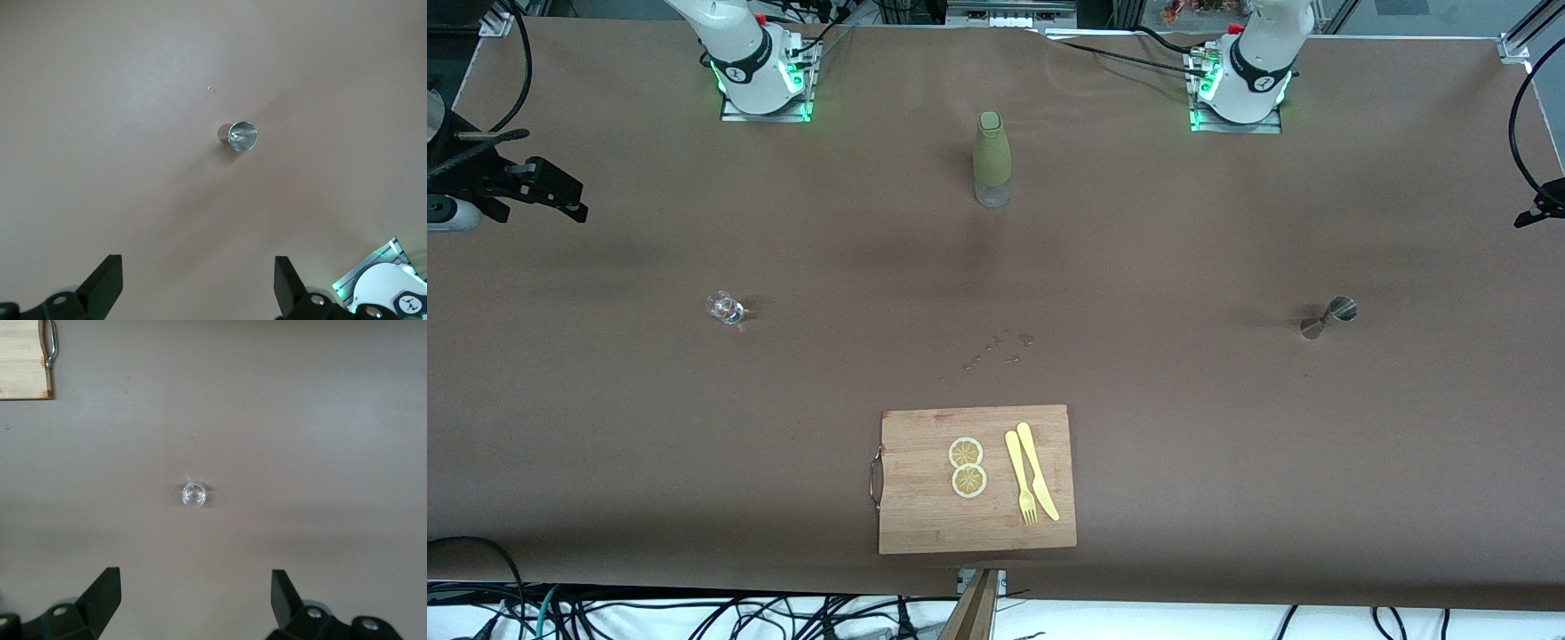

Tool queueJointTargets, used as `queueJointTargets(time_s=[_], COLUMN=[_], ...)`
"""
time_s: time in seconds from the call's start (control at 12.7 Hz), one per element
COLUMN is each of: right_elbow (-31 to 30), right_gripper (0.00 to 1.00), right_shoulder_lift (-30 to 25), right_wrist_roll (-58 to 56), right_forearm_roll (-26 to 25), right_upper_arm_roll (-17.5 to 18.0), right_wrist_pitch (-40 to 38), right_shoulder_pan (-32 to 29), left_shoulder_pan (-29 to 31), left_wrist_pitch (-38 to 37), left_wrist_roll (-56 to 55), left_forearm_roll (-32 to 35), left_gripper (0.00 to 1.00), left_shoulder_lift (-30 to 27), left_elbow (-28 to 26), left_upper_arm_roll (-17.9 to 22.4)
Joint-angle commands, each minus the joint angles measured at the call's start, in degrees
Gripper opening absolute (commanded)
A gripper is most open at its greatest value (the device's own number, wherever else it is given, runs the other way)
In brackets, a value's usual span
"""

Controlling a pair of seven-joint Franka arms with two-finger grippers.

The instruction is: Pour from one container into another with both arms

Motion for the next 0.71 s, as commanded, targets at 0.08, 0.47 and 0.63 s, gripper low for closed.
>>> queueJointTargets(time_s=[0.08,0.47,0.63], right_elbow=[0.19,0.19,0.10], right_gripper=[1.00,1.00,1.00], right_shoulder_lift=[-0.40,-0.40,0.29], right_wrist_roll=[0.92,0.92,0.92], right_forearm_roll=[-0.43,-0.43,-0.16], right_upper_arm_roll=[0.16,0.16,-0.01], right_wrist_pitch=[-0.52,-0.52,0.09], right_shoulder_pan=[-0.06,0.03,-0.06], left_shoulder_pan=[3.30,8.76,9.90], left_wrist_pitch=[-0.65,-1.00,-1.00], left_wrist_roll=[9.55,23.53,26.43], left_forearm_roll=[-4.04,-13.00,-15.56], left_gripper=[1.00,1.00,1.00], left_shoulder_lift=[3.40,8.59,8.78], left_elbow=[3.65,5.41,5.41], left_upper_arm_roll=[-0.53,-0.53,-0.53])
